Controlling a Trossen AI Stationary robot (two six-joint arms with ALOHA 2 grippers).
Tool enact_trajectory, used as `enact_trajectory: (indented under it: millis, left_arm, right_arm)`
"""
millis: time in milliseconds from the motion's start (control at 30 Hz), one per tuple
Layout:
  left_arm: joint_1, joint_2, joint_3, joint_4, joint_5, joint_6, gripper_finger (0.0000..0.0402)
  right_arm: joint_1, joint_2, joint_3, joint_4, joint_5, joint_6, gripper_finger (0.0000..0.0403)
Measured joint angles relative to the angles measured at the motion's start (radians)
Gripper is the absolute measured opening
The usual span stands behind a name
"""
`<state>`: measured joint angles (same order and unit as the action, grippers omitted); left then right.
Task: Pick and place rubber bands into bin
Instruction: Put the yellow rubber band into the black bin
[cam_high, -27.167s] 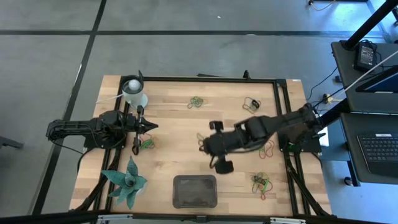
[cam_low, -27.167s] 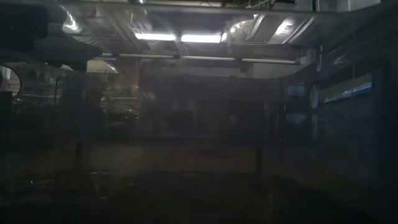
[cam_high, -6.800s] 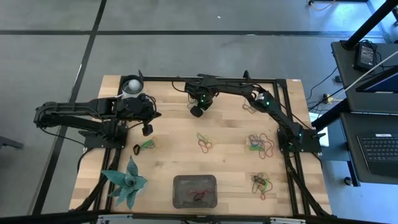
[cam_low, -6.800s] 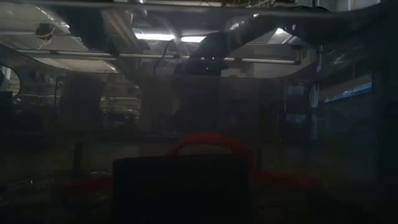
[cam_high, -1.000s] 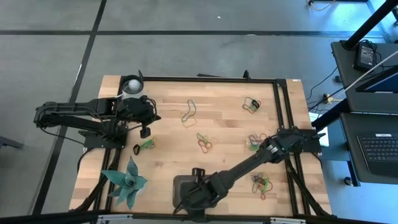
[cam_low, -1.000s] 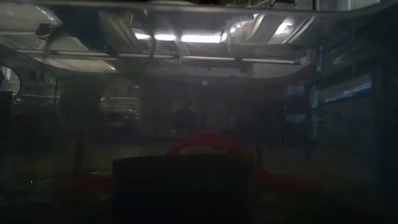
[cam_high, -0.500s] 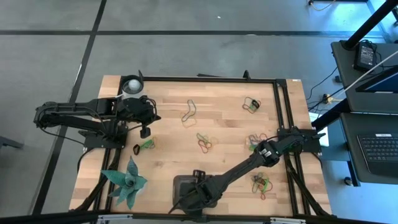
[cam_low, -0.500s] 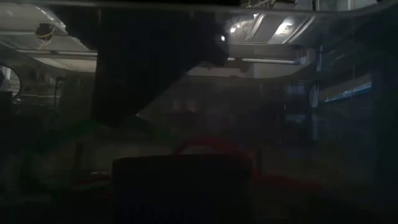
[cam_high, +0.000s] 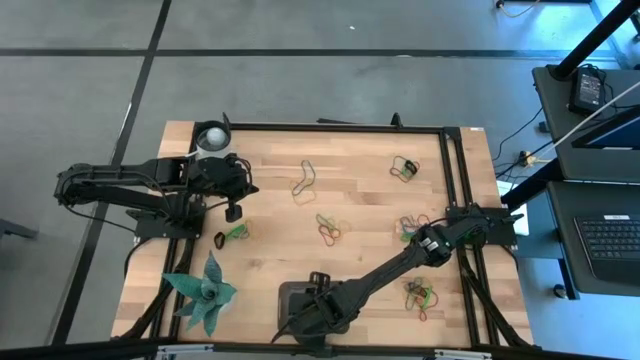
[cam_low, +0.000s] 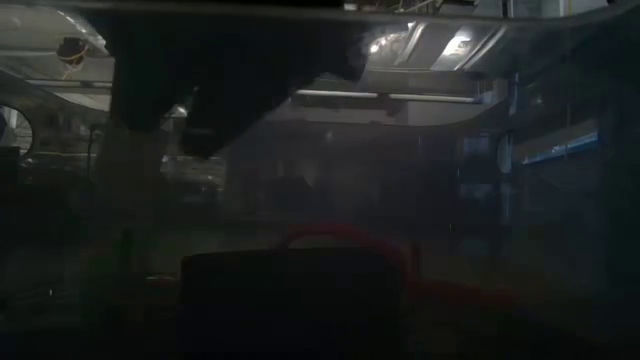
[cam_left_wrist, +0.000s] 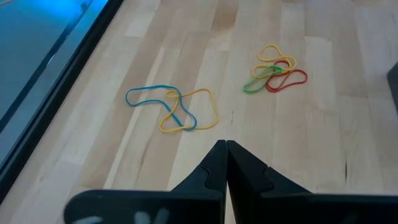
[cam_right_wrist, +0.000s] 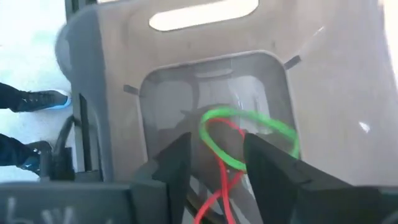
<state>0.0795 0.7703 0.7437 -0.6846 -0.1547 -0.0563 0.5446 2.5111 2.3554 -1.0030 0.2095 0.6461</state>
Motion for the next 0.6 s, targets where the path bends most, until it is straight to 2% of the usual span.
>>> enact_trajectory:
  millis: [133, 267, 400, 600]
  left_arm:
    - [0.000, 0.000, 0.000, 0.000, 0.000, 0.000, 0.0002]
    - [0.000, 0.000, 0.000, 0.006, 0.000, -0.001, 0.0002]
    - [0.000, 0.000, 0.000, 0.023, 0.000, -0.008, 0.0002]
    - [0.000, 0.007, 0.000, 0.117, 0.000, -0.009, 0.0002]
  right_arm:
    - [0.004, -0.034, 0.000, -0.054, 0.007, -0.036, 0.0169]
    - [0.025, -0.081, 0.000, -0.131, 0.046, -0.059, 0.0159]
    - [0.058, -0.128, 0.000, -0.219, 0.137, -0.092, 0.0121]
    - [0.083, -0.185, -0.030, -0.334, 0.167, -0.176, 0.0042]
